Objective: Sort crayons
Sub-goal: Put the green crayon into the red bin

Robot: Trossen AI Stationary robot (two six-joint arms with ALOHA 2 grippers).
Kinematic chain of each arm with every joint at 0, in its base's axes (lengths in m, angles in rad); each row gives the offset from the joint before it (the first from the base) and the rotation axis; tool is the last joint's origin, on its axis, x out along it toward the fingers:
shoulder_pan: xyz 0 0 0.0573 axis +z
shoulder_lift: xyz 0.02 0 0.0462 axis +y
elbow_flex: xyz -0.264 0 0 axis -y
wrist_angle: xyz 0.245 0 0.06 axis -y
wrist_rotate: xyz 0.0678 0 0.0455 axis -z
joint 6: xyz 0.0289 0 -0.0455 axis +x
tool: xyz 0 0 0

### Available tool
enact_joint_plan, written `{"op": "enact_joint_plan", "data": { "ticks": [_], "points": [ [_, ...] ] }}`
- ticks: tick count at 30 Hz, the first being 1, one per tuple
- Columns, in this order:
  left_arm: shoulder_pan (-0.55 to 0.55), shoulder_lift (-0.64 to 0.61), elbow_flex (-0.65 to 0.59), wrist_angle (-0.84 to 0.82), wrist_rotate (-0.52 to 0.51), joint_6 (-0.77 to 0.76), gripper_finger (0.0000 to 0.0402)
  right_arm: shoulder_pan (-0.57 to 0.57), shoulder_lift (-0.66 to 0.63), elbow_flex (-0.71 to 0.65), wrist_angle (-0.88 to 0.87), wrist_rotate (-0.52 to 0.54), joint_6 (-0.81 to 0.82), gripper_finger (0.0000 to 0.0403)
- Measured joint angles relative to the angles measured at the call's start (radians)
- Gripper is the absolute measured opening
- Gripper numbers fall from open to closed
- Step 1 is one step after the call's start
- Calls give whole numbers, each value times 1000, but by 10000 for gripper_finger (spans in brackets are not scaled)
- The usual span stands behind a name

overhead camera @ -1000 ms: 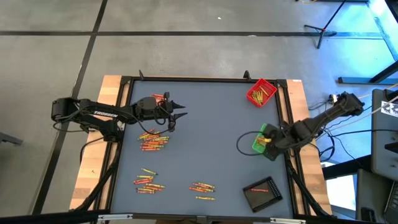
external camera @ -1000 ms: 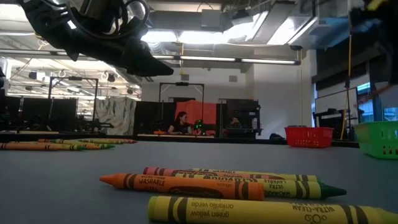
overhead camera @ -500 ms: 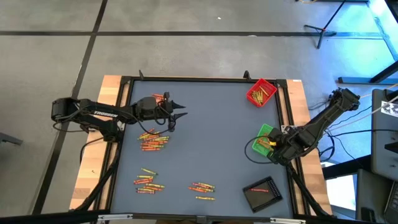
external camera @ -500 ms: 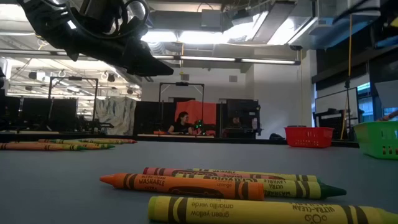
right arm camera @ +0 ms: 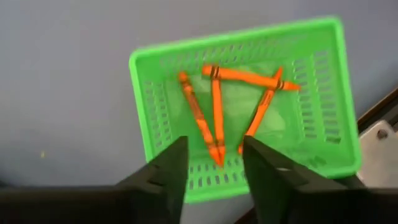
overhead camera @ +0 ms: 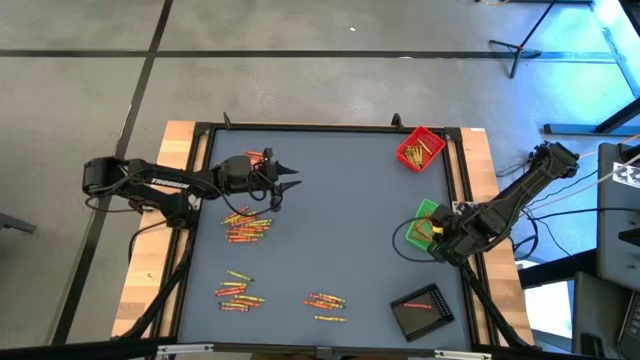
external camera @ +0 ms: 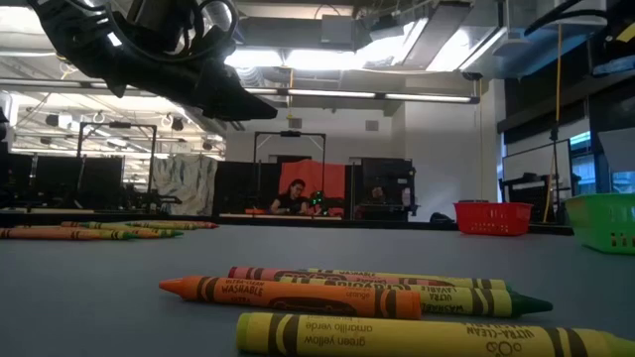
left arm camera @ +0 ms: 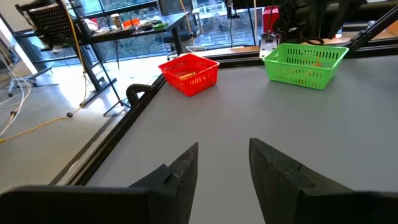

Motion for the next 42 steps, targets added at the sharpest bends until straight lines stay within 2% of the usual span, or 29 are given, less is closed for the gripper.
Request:
{"op": "enact_joint_plan", "data": {
  "ticks": [2, 4, 9, 16, 21, 26, 31, 38, 42],
  "points": [
    [0, 0, 0, 0, 0, 0, 127, 0, 0, 12, -8, -35, -8, 184],
    [0, 0, 0, 0, 0, 0, 127, 0, -1, 45, -18, -27, -10, 194],
    [0, 0, 0, 0, 0, 0, 127, 0, -1, 125, 26, 136, -119, 199],
    [0, 0, 0, 0, 26, 0, 127, 0, 29, 132, 292, 378, -455, 200],
    [-4, 0, 0, 0, 146, -9, 127, -12, 121, 133, 471, 426, -685, 200],
    [-52, 0, 0, 0, 162, -26, 127, -95, 252, 133, 632, 359, -852, 195],
    [-122, 0, 0, -1, 152, -26, 127, -197, 398, 133, 800, 161, -1007, 179],
    [-223, 0, 0, -1, 57, -26, 127, -268, 590, 133, 1063, -21, -1177, 166],
    [-258, 0, 0, -6, 27, -26, 127, -285, 682, 133, 1195, -101, -1198, 165]
  ]
}}
